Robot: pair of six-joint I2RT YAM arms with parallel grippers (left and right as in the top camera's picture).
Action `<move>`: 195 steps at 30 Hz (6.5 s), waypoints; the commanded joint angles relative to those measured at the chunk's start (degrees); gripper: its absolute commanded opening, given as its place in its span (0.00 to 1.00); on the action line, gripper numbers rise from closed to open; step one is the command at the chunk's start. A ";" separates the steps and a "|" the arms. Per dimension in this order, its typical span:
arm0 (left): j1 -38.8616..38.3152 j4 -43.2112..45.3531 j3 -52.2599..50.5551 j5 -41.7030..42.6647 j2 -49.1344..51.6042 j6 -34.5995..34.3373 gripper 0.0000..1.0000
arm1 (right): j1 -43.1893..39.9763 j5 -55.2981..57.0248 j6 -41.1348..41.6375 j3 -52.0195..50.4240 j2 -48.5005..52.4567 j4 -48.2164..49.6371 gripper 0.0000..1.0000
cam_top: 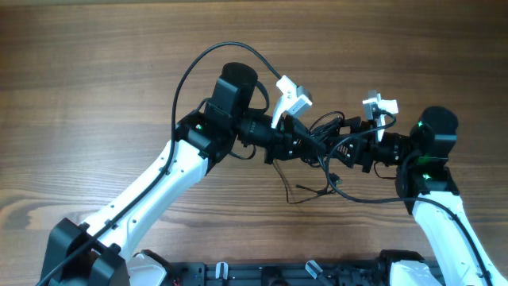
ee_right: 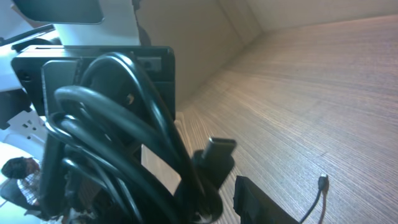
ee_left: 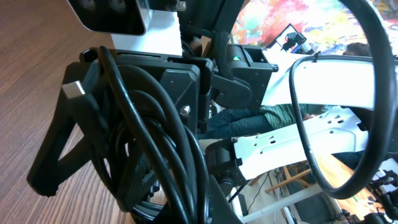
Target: Untangle cables
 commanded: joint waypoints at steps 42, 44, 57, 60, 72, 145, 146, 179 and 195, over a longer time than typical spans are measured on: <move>-4.85 2.78 0.59 -45.16 -1.38 -17.73 0.04 | -12.33 6.95 13.03 0.20 -0.39 1.46 0.99; -4.61 2.73 0.59 -35.71 -1.38 -10.64 0.04 | -12.33 7.80 13.09 0.20 0.02 1.70 0.93; -4.63 -0.28 0.59 -25.20 -1.38 -4.37 0.04 | -7.28 15.87 15.04 0.20 1.62 3.96 0.57; -4.63 0.02 0.59 -22.86 -1.38 -3.10 0.04 | -7.28 17.86 13.51 0.20 2.14 1.55 0.49; -3.61 1.99 0.59 -22.91 -1.38 -3.13 0.04 | -6.10 14.32 6.05 0.20 3.34 -4.79 0.64; 1.05 0.17 0.59 -9.22 1.29 4.13 0.40 | -3.48 -3.39 6.86 0.20 7.48 14.78 0.04; 1.05 0.17 0.59 -10.14 1.29 4.11 0.57 | -3.48 -1.64 9.38 0.20 7.48 14.75 0.04; -0.31 -6.73 0.59 -37.64 1.29 -13.64 0.40 | -3.48 -1.09 21.05 0.20 7.48 5.79 0.04; -4.13 -6.67 0.59 -37.73 2.47 -10.58 0.08 | -3.48 -3.76 21.03 0.20 7.48 6.23 0.04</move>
